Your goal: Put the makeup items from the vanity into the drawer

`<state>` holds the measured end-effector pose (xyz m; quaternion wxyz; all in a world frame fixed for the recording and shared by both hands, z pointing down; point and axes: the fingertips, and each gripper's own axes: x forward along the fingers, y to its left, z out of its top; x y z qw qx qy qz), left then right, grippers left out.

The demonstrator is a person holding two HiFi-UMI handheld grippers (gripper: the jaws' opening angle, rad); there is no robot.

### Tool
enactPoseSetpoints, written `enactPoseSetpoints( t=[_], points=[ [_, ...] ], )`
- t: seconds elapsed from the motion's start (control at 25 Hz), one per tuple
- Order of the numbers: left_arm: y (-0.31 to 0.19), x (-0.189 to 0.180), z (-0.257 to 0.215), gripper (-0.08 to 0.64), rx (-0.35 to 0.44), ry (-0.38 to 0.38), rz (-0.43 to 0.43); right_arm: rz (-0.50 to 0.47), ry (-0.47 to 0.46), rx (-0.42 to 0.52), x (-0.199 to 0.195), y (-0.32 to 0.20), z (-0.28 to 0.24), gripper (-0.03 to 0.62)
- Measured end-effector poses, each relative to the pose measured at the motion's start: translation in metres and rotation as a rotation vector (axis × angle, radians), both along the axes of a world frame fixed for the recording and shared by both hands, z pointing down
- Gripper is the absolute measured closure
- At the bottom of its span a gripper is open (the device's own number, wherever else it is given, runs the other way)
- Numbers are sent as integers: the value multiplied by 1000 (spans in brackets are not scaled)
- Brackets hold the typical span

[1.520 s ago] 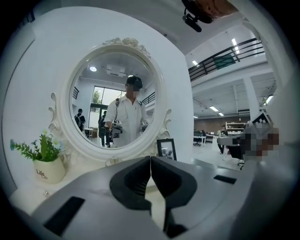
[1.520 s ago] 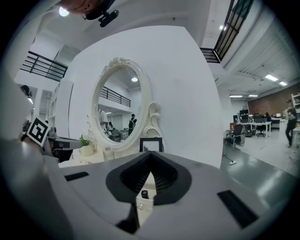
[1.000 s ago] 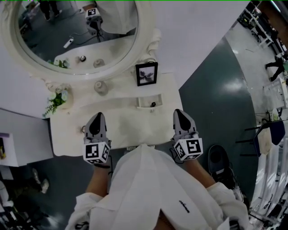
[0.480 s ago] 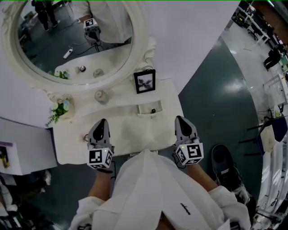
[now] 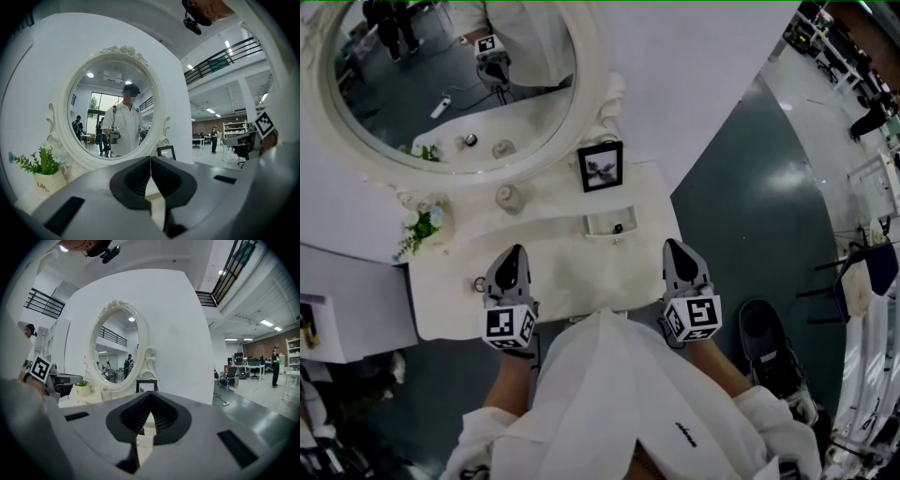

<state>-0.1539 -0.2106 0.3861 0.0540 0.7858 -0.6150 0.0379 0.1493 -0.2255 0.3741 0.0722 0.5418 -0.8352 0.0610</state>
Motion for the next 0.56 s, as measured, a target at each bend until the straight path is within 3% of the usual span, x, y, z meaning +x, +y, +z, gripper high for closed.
enactPoseSetpoints(
  t=[0.56],
  points=[
    [-3, 14, 6, 532, -15, 14, 25, -10, 0, -15, -1, -1, 5, 575]
  ],
)
